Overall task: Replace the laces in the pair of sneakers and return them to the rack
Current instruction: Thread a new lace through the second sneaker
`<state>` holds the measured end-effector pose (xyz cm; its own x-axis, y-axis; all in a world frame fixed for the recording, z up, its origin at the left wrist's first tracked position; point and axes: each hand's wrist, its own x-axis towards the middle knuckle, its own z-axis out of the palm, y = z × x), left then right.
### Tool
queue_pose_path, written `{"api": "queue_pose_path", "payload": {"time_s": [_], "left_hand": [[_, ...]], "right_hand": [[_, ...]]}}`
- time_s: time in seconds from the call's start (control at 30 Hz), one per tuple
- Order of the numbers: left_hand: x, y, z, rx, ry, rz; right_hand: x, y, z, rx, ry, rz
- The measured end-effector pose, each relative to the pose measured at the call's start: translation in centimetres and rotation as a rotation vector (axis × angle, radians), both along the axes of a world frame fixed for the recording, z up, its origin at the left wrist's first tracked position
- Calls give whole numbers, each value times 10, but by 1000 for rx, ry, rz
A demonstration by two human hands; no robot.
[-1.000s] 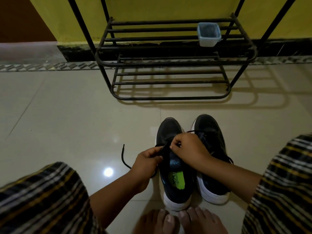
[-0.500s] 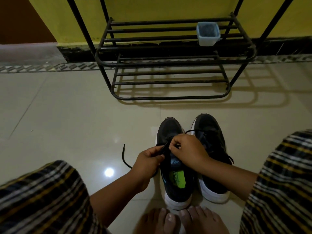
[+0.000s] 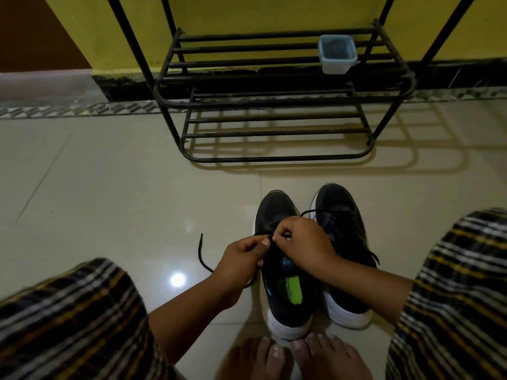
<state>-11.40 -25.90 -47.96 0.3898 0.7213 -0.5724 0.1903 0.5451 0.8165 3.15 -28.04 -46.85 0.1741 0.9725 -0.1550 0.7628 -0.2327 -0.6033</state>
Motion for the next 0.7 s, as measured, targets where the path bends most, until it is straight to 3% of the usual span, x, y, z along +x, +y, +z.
{"api": "queue_pose_path", "payload": {"time_s": [0.17,0.27,0.33,0.4,0.47,0.57,0.63,0.7], "left_hand": [[6,10,2,70,60,-12],[12,13,3,121,119,-47],[14,14,2,163,151,-62],[14,18,1,226,199,-21],[15,25,4,266,204,84],[20,41,23,247,112,236],[21,49,35,174,-41,359],[16,51,39,244,20,375]], "right_hand": [[7,0,-4,9,28,41],[11,-7,-4,64,-103,111],[14,-17,2,220,-215,227],[14,-31,10,296,-126,406],[10,-46,14,190,3,584],[9,-61,9,-7,-64,773],[8,-66,4,-34,-140,798],[5,-68,0,13,-164,761]]}}
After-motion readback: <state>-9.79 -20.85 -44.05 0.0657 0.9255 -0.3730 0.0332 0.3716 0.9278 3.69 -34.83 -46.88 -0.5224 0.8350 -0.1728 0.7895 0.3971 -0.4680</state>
